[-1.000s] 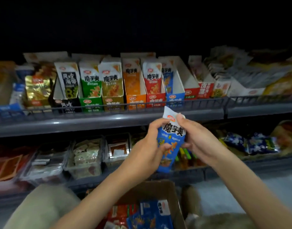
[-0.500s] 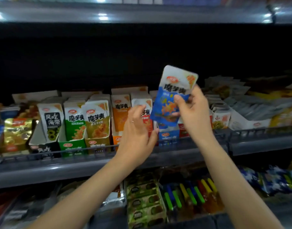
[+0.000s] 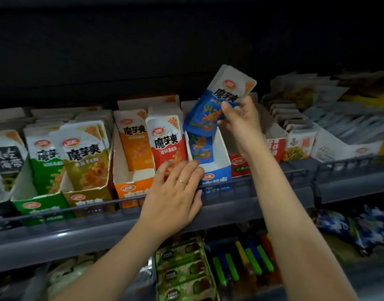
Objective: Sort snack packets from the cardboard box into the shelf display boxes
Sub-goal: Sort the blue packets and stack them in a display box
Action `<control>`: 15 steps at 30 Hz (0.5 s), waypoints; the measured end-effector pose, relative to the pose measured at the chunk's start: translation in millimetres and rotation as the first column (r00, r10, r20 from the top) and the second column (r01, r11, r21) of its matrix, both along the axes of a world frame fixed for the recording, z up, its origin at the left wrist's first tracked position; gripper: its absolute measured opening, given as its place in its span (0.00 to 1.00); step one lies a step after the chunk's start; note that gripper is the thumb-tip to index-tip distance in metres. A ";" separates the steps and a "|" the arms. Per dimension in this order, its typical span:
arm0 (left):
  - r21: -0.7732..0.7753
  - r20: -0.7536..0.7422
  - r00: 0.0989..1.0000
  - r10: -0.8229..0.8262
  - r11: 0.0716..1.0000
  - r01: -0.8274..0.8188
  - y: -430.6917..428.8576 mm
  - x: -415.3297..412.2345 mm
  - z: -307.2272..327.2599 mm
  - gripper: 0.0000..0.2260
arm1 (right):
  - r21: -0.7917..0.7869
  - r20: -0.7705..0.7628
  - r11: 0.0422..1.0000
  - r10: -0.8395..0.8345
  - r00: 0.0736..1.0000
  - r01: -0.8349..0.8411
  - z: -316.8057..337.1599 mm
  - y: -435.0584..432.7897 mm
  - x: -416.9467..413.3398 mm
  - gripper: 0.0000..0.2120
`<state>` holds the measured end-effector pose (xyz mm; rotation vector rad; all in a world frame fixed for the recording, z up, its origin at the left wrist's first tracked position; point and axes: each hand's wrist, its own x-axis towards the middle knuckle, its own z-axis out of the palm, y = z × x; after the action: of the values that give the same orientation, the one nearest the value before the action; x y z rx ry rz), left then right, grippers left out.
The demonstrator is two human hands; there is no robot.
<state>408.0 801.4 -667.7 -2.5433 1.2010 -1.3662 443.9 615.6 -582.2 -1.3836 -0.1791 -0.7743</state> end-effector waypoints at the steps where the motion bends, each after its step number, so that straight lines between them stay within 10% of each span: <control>1: 0.008 -0.008 1.000 -0.003 1.000 0.003 0.4 0.4 -0.1 0.18 | -0.041 0.003 0.999 -0.008 1.000 0.008 1.2 -1.8 1.8 0.09; 15: -0.014 0.030 0.999 -0.035 0.999 0.035 0.6 3.1 -2.6 0.20 | -0.706 -0.098 0.680 -0.370 0.924 0.198 -1.0 8.6 9.1 0.13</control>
<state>411.1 801.9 -670.3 -2.5137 1.2410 -1.4201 453.0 624.2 -583.1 -2.2530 -0.0570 -0.8311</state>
